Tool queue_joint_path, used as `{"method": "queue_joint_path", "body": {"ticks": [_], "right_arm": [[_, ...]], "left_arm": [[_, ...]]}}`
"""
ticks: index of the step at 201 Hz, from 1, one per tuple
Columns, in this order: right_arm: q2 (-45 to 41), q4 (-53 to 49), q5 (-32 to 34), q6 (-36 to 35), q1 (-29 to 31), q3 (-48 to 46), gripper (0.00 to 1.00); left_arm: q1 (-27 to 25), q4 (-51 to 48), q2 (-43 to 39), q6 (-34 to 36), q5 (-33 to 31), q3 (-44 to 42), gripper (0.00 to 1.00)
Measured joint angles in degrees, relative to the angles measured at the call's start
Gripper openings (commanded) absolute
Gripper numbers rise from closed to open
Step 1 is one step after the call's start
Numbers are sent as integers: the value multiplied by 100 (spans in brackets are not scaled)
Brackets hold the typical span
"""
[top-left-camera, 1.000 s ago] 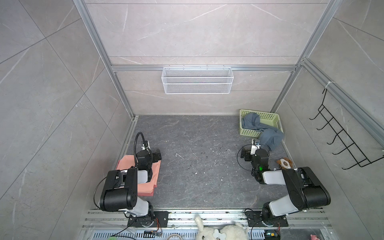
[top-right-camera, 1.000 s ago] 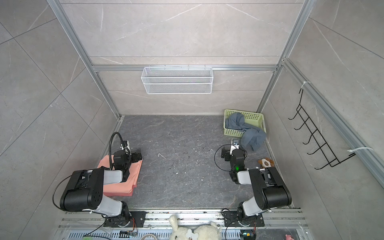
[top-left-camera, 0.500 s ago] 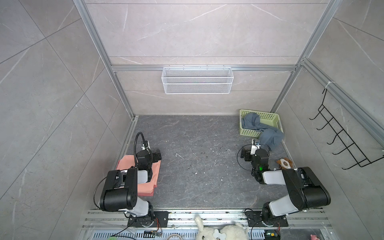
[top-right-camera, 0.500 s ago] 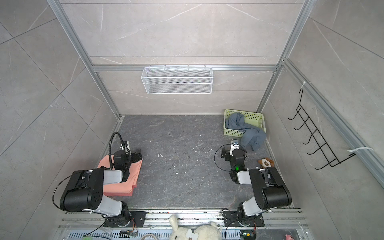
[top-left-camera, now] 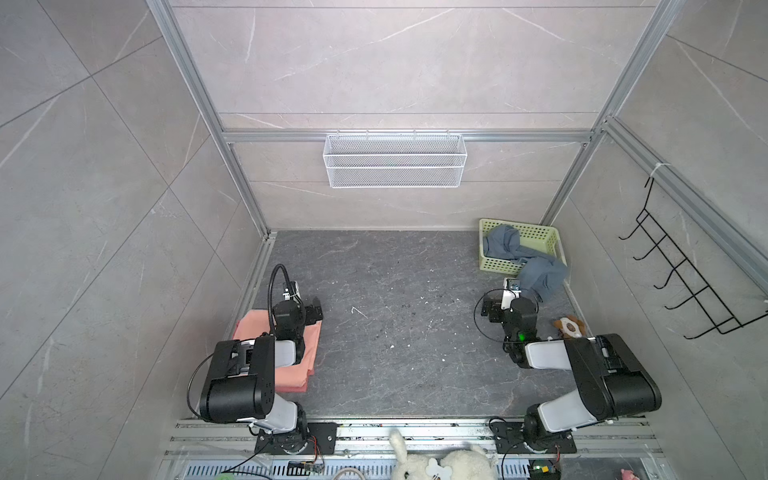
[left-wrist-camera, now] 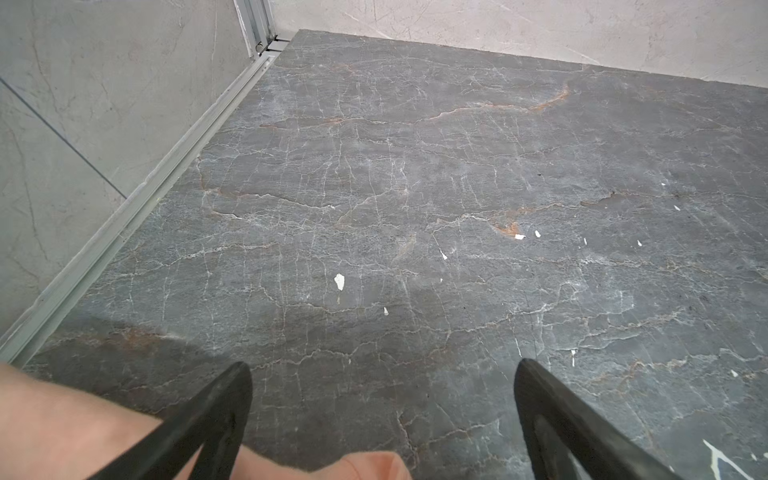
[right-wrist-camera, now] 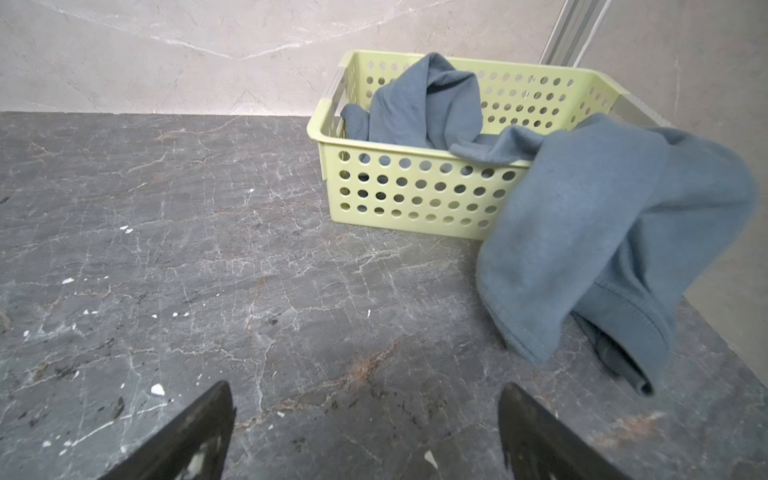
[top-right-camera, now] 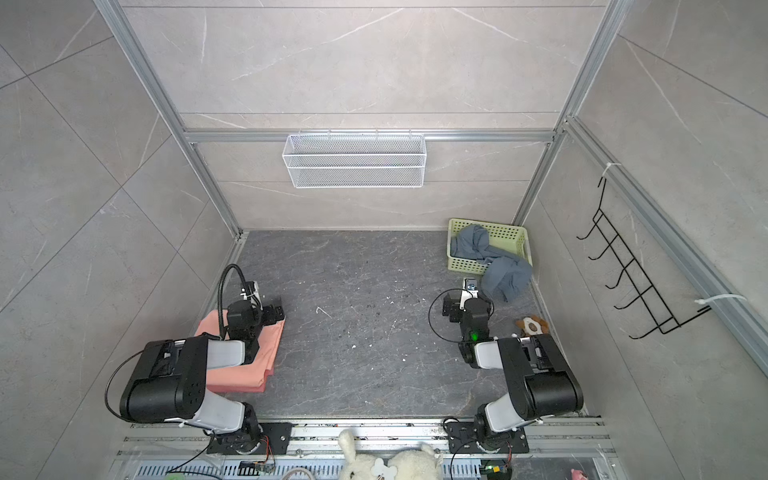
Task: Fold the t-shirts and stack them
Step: 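Move the right gripper toward the green basket while the left arm reaches forward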
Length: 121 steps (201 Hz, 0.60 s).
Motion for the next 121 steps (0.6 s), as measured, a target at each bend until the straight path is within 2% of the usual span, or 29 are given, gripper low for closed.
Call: {"method": "queue_joint_path", "body": {"ticks": [41, 83, 101, 121], "right_arm": [[-885, -1989, -389, 81, -4, 1248, 99], [-1606, -3161, -1126, 1257, 201, 2118, 99], [-1762, -3335, -1172, 1740, 592, 2155, 99], [-1757, -3679, -1200, 2151, 1185, 2387, 99]], "left_arm": [[0, 0, 0, 0, 0, 0, 100], [0, -42, -17, 9, 46, 7, 100], [0, -778, -195, 70, 186, 264, 100], [0, -1867, -470, 96, 361, 1040, 100]]}}
